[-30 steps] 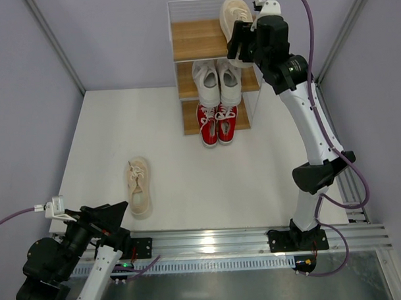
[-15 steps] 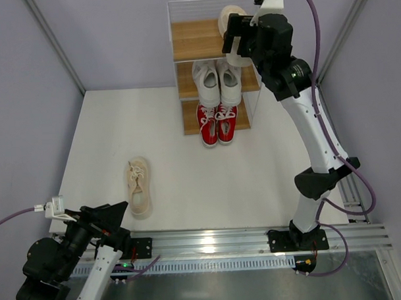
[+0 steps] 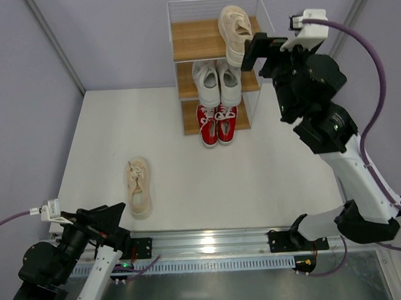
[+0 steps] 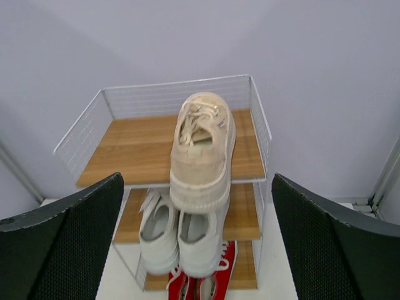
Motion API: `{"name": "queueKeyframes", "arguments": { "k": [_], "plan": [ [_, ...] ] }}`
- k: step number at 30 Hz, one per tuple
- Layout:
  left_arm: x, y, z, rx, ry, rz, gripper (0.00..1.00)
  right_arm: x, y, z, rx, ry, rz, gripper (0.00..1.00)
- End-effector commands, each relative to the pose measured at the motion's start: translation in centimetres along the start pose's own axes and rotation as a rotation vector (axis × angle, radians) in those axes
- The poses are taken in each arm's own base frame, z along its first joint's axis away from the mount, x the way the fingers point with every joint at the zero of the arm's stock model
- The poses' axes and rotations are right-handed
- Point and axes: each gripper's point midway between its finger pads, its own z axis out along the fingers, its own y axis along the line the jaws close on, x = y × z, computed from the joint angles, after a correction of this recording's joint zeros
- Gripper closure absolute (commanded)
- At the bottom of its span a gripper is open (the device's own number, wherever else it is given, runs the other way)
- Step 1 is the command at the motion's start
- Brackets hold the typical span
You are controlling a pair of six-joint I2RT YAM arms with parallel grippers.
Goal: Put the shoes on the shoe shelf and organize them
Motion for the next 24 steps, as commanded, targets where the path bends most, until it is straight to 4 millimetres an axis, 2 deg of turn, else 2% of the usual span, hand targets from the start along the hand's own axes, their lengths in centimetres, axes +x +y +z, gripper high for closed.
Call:
{"name": "queueKeyframes", "arguments": {
  "k": [1,2,3,5,6,7,8,9,10,12,13,14,16,18,19,20,21,24],
  "plan": [
    [-0.7,0.3,-1.0,0.011,-0.070,0.018,0.00,-1.5,-0.8,-5.3,-0.008,-0.054,0.030,0.00],
    [-0.7,0.9,-0.7,-0.024,-0.074,0.004,0.00,-0.3,-0.2,-6.4,-0.038,-0.032,0.036,0.00],
    [-0.6,3.0,-0.4,-0.138,-0.075,-0.012,0.00,2.9,1.4,-8.2,-0.106,0.023,0.027,0.00],
    [0.2,5.5,0.4,-0.296,-0.023,-0.035,0.00,6.0,2.3,-9.9,-0.127,0.073,0.030,0.00],
    [1.6,7.0,0.9,-0.381,0.049,-0.024,0.00,9.4,4.4,-11.9,-0.194,0.129,0.019,0.00],
    [2.6,7.6,2.1,-0.444,0.141,-0.016,0.00,11.0,4.4,-12.8,-0.169,0.155,0.003,0.00],
    [3.5,7.7,2.8,-0.461,0.202,-0.007,0.00,14.2,5.2,-14.2,-0.188,0.196,-0.052,0.00],
    [5.0,7.4,4.0,-0.437,0.285,-0.013,0.00,15.7,6.8,-16.0,-0.228,0.222,-0.051,0.00],
    [5.7,7.6,5.1,-0.469,0.345,-0.010,0.02,17.1,7.1,-17.0,-0.225,0.243,-0.074,0.00],
    [6.4,8.2,6.8,-0.486,0.379,-0.001,0.03,20.2,7.7,-18.8,-0.230,0.299,-0.088,0.00],
    [5.8,8.2,8.1,-0.488,0.341,0.003,0.03,21.8,8.4,-20.2,-0.260,0.344,-0.054,0.00],
    [5.9,8.2,8.8,-0.504,0.365,-0.009,0.05,23.8,8.8,-21.3,-0.291,0.373,-0.073,0.00],
    [4.8,7.7,9.9,-0.501,0.338,-0.006,0.05,25.8,8.8,-22.8,-0.312,0.415,-0.062,0.00],
    [4.5,7.8,10.9,-0.529,0.342,-0.006,0.06,28.7,8.2,-24.6,-0.311,0.475,-0.054,0.00],
    [4.1,8.5,11.4,-0.568,0.322,0.008,0.06,29.4,8.0,-25.1,-0.308,0.493,-0.037,0.00],
    [4.1,9.1,11.6,-0.602,0.321,0.015,0.06,29.7,8.1,-25.9,-0.313,0.513,0.017,0.00],
    [4.4,10.0,12.0,-0.650,0.345,0.025,0.06,31.1,7.5,-26.6,-0.318,0.533,-0.002,0.00],
    [5.4,10.7,12.6,-0.700,0.393,0.009,0.06,32.6,6.6,-28.5,-0.326,0.575,0.031,0.00]
  ]
}}
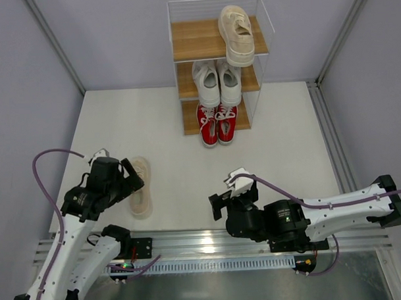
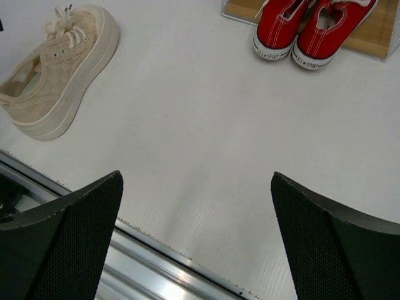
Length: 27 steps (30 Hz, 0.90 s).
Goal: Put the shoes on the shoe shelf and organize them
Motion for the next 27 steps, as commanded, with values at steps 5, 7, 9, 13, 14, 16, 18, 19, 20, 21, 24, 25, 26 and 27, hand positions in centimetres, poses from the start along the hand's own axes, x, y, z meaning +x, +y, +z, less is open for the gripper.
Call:
{"name": "queueKeyframes", "arguments": {
  "k": [5,7,9,13,14,16,18,19,20,21,24,25,26,27],
  "plan": [
    [-0.3,0.1,3.9,-0.078,-0.012,-0.080,0.05,3.6,-0.5,-1.9,0.001,0.033,0.206,0.00],
    [0.2,0.2,5.4,-0.110,0.013,-0.085,0.05,4.2,-0.3,-2.1,-0.002,0.039,0.216,0.00],
    [0.5,1.0,6.8,-0.162,0.011,-0.098,0.06,4.5,-0.1,-2.3,-0.009,0.042,0.231,0.00],
    [1.6,2.4,9.7,-0.236,-0.003,-0.165,0.07,5.1,0.0,-2.4,-0.017,0.047,0.250,0.00],
    [1.9,2.5,10.3,-0.239,-0.005,-0.180,0.07,5.4,-0.1,-2.4,-0.016,0.049,0.245,0.00],
    [2.4,2.7,11.7,-0.233,-0.010,-0.188,0.07,5.5,-0.3,-2.4,-0.017,0.049,0.255,0.00],
    [3.8,3.2,13.0,-0.252,0.029,-0.183,0.07,5.7,-0.4,-2.4,-0.018,0.051,0.255,0.00],
    [4.2,2.6,13.6,-0.219,0.051,-0.193,0.07,5.9,-0.5,-2.4,-0.018,0.053,0.255,0.00],
    [4.9,2.4,14.0,-0.217,0.078,-0.196,0.08,6.0,-0.6,-2.4,-0.015,0.053,0.253,0.00],
    [5.5,2.1,14.2,-0.202,0.096,-0.198,0.08,6.0,-0.6,-2.4,-0.012,0.053,0.253,0.00],
    [7.2,0.4,14.1,-0.146,0.114,-0.210,0.09,6.3,-0.8,-2.3,-0.006,0.054,0.254,0.00],
    [8.3,-0.3,13.9,-0.116,0.125,-0.187,0.09,6.4,-0.9,-2.3,-0.004,0.055,0.252,0.00],
    [8.8,-1.0,13.6,-0.086,0.121,-0.195,0.09,6.4,-0.9,-2.3,-0.002,0.053,0.258,0.00],
    [9.3,-1.7,13.5,-0.063,0.121,-0.249,0.09,6.5,-0.9,-2.3,-0.002,0.054,0.256,0.00]
  ]
}}
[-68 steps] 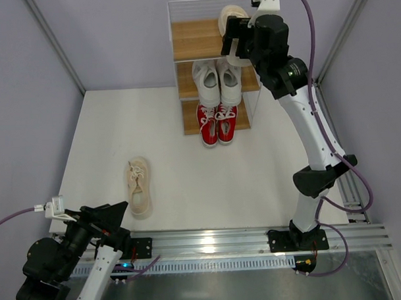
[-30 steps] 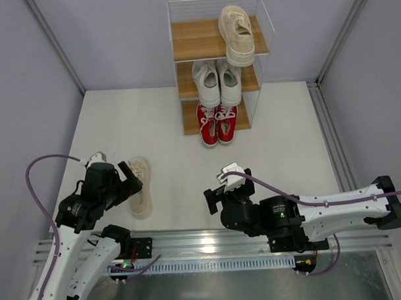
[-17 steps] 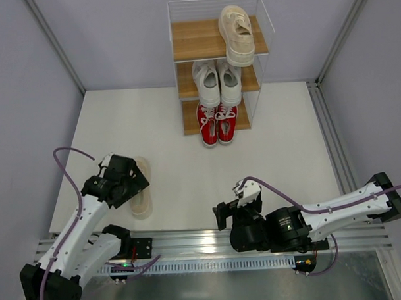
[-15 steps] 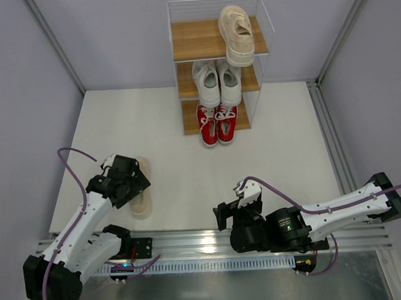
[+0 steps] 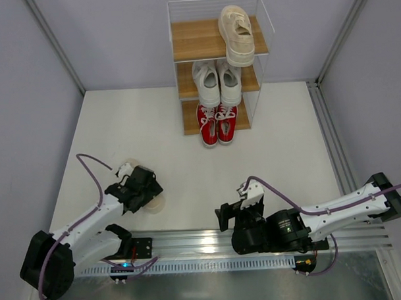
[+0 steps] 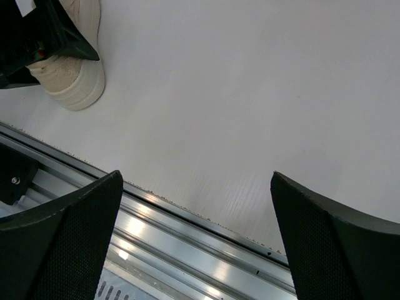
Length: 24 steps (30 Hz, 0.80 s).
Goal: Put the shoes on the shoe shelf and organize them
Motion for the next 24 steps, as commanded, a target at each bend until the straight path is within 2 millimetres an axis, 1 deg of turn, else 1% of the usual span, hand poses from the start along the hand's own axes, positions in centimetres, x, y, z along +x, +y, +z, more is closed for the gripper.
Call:
{"name": "queueKeyframes", "arguments": {
  "k": [1,2,3,4,6,7,8,9,10,11,12,14,15,16,17,18,19,21,22,24],
  "plan": [
    [2.9,-4.1,-0.5,0.181,0.055,-0.153,0.09,-0.6,-0.4,0.1,0.014,-0.049,0.054,0.00],
    [4.1,-4.9,-0.7,0.229,0.058,-0.144,0.10,-0.5,-0.4,0.2,0.017,-0.050,0.055,0.00],
    [4.5,-5.6,-1.1,0.265,0.056,-0.158,0.11,-0.5,-0.5,0.2,0.017,-0.050,0.058,0.00],
    [5.4,-6.4,-1.6,0.298,0.069,-0.171,0.11,-0.4,-0.5,0.2,0.020,-0.050,0.054,0.00],
    [5.7,-7.4,-1.9,0.320,0.052,-0.178,0.12,-0.3,-0.6,0.2,0.021,-0.047,0.056,0.00],
    [6.5,-8.1,-2.4,0.335,0.065,-0.163,0.12,-0.2,-0.7,0.2,0.023,-0.046,0.056,0.00],
    [6.2,-9.3,-3.2,0.350,0.049,-0.164,0.12,-0.1,-0.9,0.2,0.030,-0.044,0.051,0.00],
    [7.0,-9.5,-2.9,0.324,0.052,-0.142,0.12,0.0,-1.0,0.2,0.033,-0.042,0.059,0.00],
    [8.0,-10.3,-3.5,0.338,0.063,-0.107,0.12,0.0,-1.2,0.2,0.037,-0.041,0.057,0.00],
    [8.3,-11.0,-3.9,0.337,0.066,-0.105,0.12,0.1,-1.5,0.2,0.043,-0.040,0.054,0.00],
    [8.8,-11.8,-3.9,0.311,0.066,-0.082,0.12,0.1,-1.6,0.2,0.043,-0.040,0.065,0.00],
    [9.7,-12.4,-4.1,0.291,0.082,-0.066,0.10,0.1,-1.9,0.1,0.045,-0.039,0.067,0.00],
    [10.2,-13.2,-4.4,0.298,0.096,-0.063,0.09,0.2,-2.0,0.1,0.043,-0.036,0.071,0.00],
    [10.6,-13.1,-4.0,0.278,0.100,-0.053,0.08,0.3,-2.1,0.1,0.043,-0.034,0.071,0.00],
    [10.7,-13.5,-4.1,0.279,0.104,-0.059,0.08,0.5,-2.2,0.1,0.043,-0.032,0.070,0.00],
    [10.8,-14.2,-4.7,0.287,0.099,-0.052,0.06,0.7,-2.4,0.2,0.044,-0.029,0.081,0.00],
    [10.9,-14.3,-4.8,0.279,0.093,-0.044,0.04,0.9,-2.6,0.2,0.045,-0.023,0.079,0.00],
    [10.7,-15.0,-5.8,0.284,0.079,-0.031,0.00,1.5,-2.9,0.3,0.047,-0.015,0.077,0.00],
    [10.2,-15.8,-6.6,0.285,0.064,-0.029,0.00,1.5,-3.0,0.3,0.043,-0.016,0.082,0.00],
    [9.8,-16.3,-7.3,0.291,0.053,-0.018,0.00,2.0,-3.0,0.4,0.032,-0.006,0.073,0.00]
  ]
}}
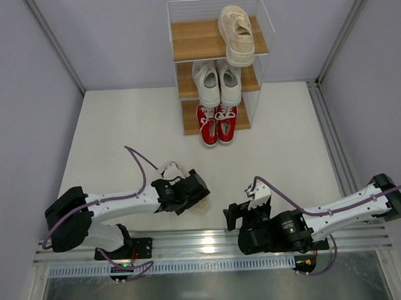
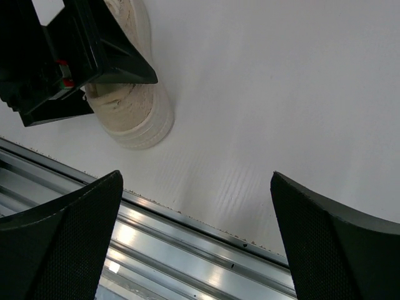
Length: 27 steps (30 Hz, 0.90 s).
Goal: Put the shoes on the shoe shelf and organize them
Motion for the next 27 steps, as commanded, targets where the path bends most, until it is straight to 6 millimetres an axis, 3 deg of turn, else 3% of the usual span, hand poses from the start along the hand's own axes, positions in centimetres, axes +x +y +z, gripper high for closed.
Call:
{"name": "queueKeyframes", "arguments": {
  "k": [1,3,4,6,7,8,9,10,11,12,16,19,22,27],
  "plan": [
    [-1.8,-3.1,-2.0,0.047,-0.064,-0.029,0.00,-0.2,0.6,0.1,-0.032,-0.026,0.059,0.00],
    [-2.1,-3.6,-2.8,0.062,-0.061,-0.024,0.00,0.0,0.7,0.1,-0.062,-0.020,0.014,0.00],
    [-2.1,-3.8,-3.2,0.069,-0.053,-0.024,0.00,-0.5,1.6,-0.2,-0.107,-0.028,0.053,0.00],
    [-2.4,-4.2,-4.2,0.091,-0.049,-0.013,0.00,0.5,2.0,-0.2,-0.184,-0.008,-0.041,0.00],
    [-2.6,-4.0,-4.6,0.094,-0.057,-0.009,0.00,-0.2,4.2,-0.7,-0.281,-0.025,0.021,0.00],
    [-3.1,-3.3,-5.5,0.091,-0.065,-0.005,0.00,-0.7,4.8,-1.3,-0.372,-0.045,-0.042,0.00],
    [-3.4,-2.9,-6.0,0.096,-0.072,-0.003,0.00,1.2,5.7,-1.6,-0.472,-0.003,-0.080,0.00],
    [-3.7,-2.4,-6.4,0.101,-0.085,-0.004,0.00,0.7,6.8,-2.2,-0.541,-0.019,-0.051,0.00],
    [-4.1,-1.4,-6.7,0.109,-0.111,0.004,0.00,1.1,6.7,-2.0,-0.553,-0.013,-0.080,0.00],
    [-5.1,-1.5,-8.3,0.175,-0.130,-0.026,0.00,1.4,6.6,-1.6,-0.553,0.015,-0.097,0.01],
    [-7.5,-0.9,-11.7,0.341,-0.200,-0.020,0.00,3.0,6.1,1.3,-0.491,0.127,-0.213,0.00],
    [-8.7,0.8,-13.2,0.360,-0.237,0.021,0.00,3.5,5.8,4.0,-0.429,0.156,-0.297,0.00],
    [-9.4,2.2,-14.3,0.373,-0.242,0.036,0.00,2.6,5.6,6.4,-0.402,0.128,-0.308,0.00],
    [-9.5,3.3,-15.5,0.453,-0.232,0.073,0.00,2.2,6.0,7.9,-0.484,0.063,-0.300,0.00]
  ]
}}
